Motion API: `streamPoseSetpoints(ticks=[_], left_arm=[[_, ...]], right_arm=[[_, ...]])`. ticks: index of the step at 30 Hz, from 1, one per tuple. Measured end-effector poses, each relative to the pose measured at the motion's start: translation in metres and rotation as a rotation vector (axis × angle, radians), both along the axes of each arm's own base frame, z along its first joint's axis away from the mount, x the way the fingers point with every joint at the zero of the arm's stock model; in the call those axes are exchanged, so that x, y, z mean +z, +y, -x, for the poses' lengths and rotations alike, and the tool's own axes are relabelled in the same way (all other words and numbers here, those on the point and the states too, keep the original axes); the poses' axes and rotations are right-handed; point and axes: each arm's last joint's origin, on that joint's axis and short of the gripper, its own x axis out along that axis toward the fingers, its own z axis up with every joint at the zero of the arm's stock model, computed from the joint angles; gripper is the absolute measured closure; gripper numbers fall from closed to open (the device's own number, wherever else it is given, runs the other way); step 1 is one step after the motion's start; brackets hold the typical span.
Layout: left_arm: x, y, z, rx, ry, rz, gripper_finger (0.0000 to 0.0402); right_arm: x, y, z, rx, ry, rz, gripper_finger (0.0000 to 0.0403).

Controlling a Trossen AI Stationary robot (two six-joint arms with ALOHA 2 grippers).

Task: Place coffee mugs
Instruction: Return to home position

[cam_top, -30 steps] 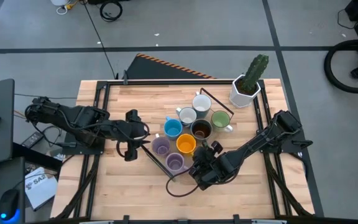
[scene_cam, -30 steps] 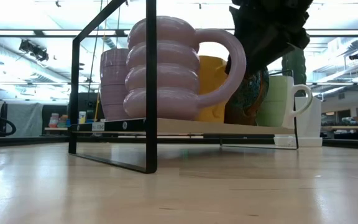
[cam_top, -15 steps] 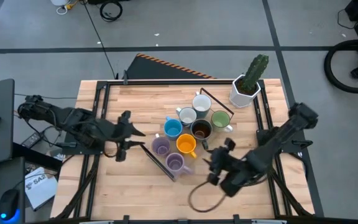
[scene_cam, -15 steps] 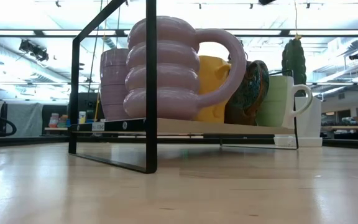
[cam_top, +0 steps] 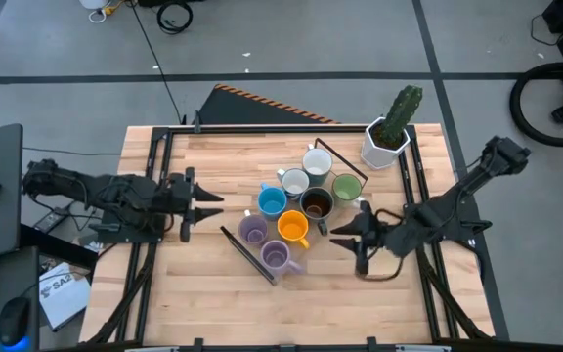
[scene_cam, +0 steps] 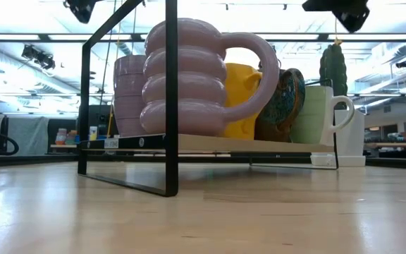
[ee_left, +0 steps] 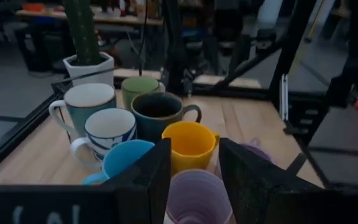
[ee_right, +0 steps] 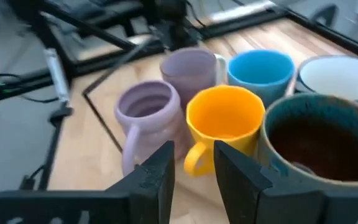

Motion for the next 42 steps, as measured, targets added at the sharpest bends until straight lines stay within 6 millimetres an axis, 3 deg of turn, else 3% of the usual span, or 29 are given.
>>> streamPoseSetpoints(ticks=[6,14,23,29,35,42], left_arm=[[-0.027,0.005,0.009,0.018,-0.067,0.056,0.026],[-0.065,0.008,0.024,0.057,-0.061,0.085,0.026],[-0.076,0.012,0.043,-0.002,-0.131,0.107,0.026],[-0.091,0.012,0.049,-0.033,-0.141,0.14,0.026],[-0.104,0.013,0.053,-0.052,-0.148,0.179,0.026],[-0.111,0.012,0.055,-0.082,-0.172,0.308,0.026]], right_arm=[[-0.008,-0.028,0.026,0.107,-0.139,0.004,0.0291],[-0.026,-0.061,0.066,0.088,-0.238,0.026,0.0292],[-0.04,-0.089,0.096,0.053,-0.36,0.002,0.0293],[-0.043,-0.097,0.105,0.043,-0.396,-0.017,0.0293],[-0.064,-0.098,0.103,0.018,-0.393,-0.062,0.0293],[-0.068,-0.098,0.101,0.013,-0.465,-0.089,0.0293]])
